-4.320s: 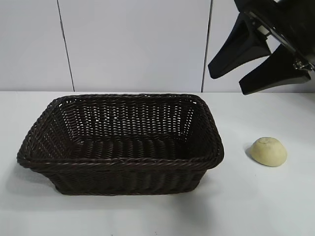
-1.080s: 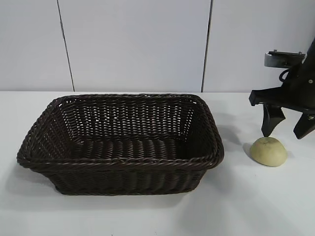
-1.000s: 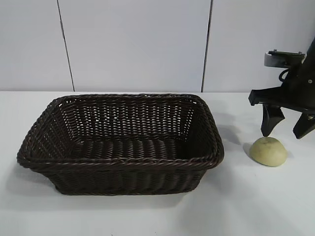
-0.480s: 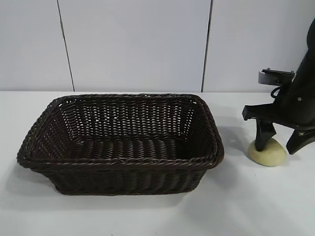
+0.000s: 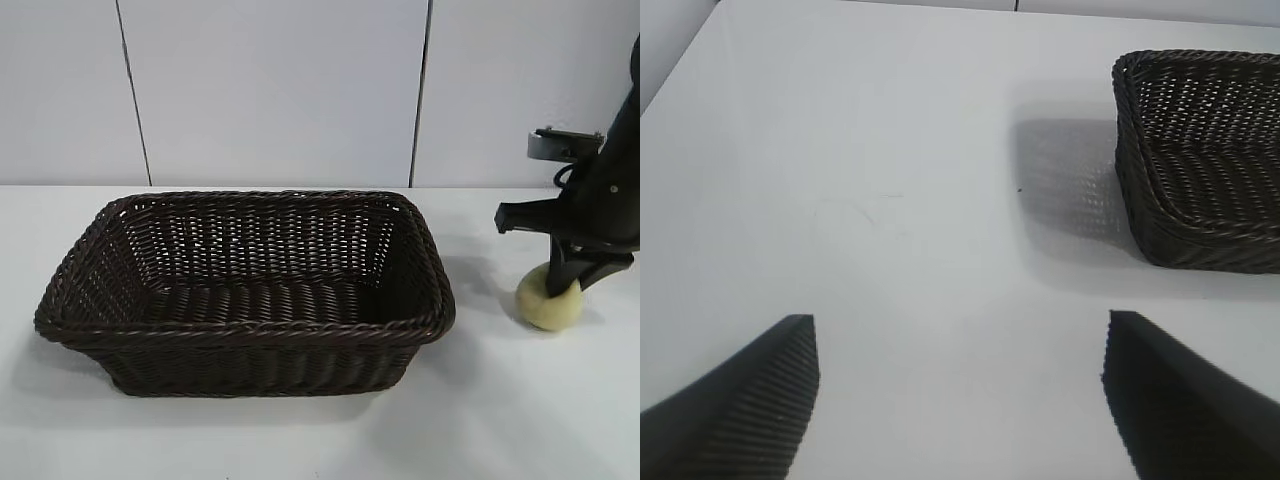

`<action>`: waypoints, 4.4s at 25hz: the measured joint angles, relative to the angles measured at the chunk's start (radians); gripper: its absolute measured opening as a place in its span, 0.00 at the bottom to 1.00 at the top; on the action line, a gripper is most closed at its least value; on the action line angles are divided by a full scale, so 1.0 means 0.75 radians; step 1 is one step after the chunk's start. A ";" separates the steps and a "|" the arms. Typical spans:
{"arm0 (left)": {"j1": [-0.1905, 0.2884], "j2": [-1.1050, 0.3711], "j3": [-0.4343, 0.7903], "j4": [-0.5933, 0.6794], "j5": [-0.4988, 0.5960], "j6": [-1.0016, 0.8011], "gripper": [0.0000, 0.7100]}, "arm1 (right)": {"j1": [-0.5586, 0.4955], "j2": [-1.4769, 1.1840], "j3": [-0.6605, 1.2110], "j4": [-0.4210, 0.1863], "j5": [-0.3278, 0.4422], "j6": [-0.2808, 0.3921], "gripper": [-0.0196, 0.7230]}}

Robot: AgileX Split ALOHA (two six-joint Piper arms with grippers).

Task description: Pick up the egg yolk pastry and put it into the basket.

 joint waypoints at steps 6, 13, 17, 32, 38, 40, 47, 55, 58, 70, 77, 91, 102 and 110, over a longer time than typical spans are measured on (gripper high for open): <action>0.000 0.000 0.000 0.000 0.000 0.000 0.80 | 0.000 -0.235 0.000 0.000 0.061 -0.004 0.08; 0.000 0.000 0.000 0.000 0.000 0.000 0.80 | 0.018 -0.324 0.000 0.088 0.074 -0.023 0.08; 0.000 0.000 0.000 0.000 0.000 0.000 0.80 | 0.130 -0.326 0.000 0.148 0.071 -0.062 0.08; 0.000 0.000 0.000 0.000 0.000 0.000 0.80 | 0.664 -0.295 -0.107 0.224 -0.096 -0.071 0.07; 0.000 0.000 0.000 0.000 0.000 0.000 0.80 | 0.784 -0.141 -0.107 0.241 -0.285 -0.071 0.07; 0.000 0.000 0.000 0.000 0.000 0.000 0.80 | 0.802 -0.069 -0.109 0.244 -0.351 -0.071 0.07; 0.000 0.000 0.000 0.000 0.000 0.000 0.80 | 0.804 0.147 -0.112 0.246 -0.441 -0.071 0.07; 0.000 0.000 0.000 0.000 0.000 0.000 0.80 | 0.804 0.176 -0.143 0.249 -0.412 -0.071 0.54; 0.000 0.000 0.000 0.000 0.000 0.000 0.80 | 0.802 0.176 -0.236 0.232 -0.276 -0.071 0.66; 0.000 0.000 0.000 0.000 0.000 0.000 0.80 | 0.632 0.176 -0.772 0.123 0.577 0.026 0.68; 0.000 0.000 0.000 0.000 0.000 0.000 0.80 | 0.462 0.176 -0.789 -0.018 0.784 0.114 0.68; 0.000 0.000 0.000 0.000 0.000 0.000 0.80 | -0.049 0.178 -0.787 -0.125 0.808 0.042 0.68; 0.000 0.000 0.000 0.000 0.000 0.000 0.80 | -0.055 -0.080 -0.354 -0.122 0.807 -0.041 0.68; 0.000 0.000 0.000 0.000 0.000 0.000 0.80 | -0.055 -0.640 0.159 -0.119 0.806 -0.045 0.68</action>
